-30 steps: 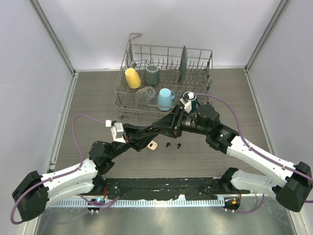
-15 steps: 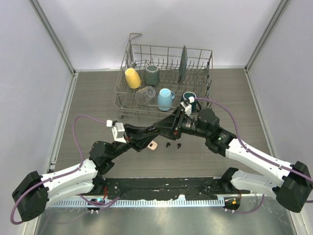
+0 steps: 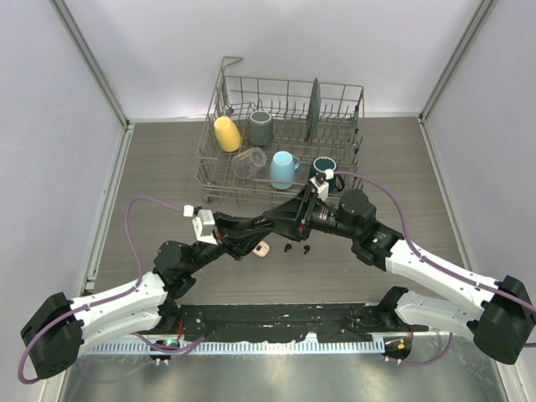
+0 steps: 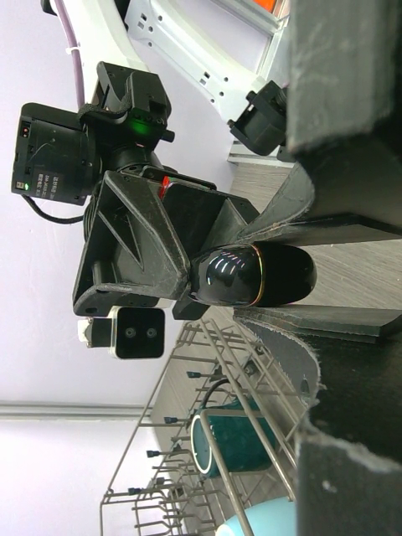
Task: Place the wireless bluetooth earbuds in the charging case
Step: Pick up the charging case at the center of the board, then open the charging case.
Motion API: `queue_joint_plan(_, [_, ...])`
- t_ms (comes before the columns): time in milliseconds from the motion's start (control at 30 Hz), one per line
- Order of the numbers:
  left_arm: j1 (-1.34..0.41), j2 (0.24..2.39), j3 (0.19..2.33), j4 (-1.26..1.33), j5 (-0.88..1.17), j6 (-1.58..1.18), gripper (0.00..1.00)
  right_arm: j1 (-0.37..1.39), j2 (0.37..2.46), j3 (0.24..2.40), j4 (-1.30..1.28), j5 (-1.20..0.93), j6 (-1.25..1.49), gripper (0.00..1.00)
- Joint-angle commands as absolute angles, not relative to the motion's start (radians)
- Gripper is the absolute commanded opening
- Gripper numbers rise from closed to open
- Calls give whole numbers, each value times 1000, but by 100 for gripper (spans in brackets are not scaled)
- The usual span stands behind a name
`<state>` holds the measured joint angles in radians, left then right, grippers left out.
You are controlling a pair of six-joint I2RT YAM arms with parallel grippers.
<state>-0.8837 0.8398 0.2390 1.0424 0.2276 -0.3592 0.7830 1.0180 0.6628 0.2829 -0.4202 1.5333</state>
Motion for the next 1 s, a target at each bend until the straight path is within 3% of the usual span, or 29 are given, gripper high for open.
queue_joint_plan(0, [-888,818,268,1187,210,-342,0,778,1012,652,235,-376,1516,50])
queue_joint_plan(133, [-890,815,268,1184,216,-341,0,778,999,716,92,-336,1436,56])
queue_joint_plan(433, [-890,810,270,1170,219,-334,0,778,988,761,40,-321,1385,60])
queue_joint_plan(767, [-890,773,270,1103,218,-327,0,776,861,785,-78,-175,1185,57])
queue_joint_plan(967, [-890,773,278,1085,221,-322,0,782,899,943,-274,-193,1002,51])
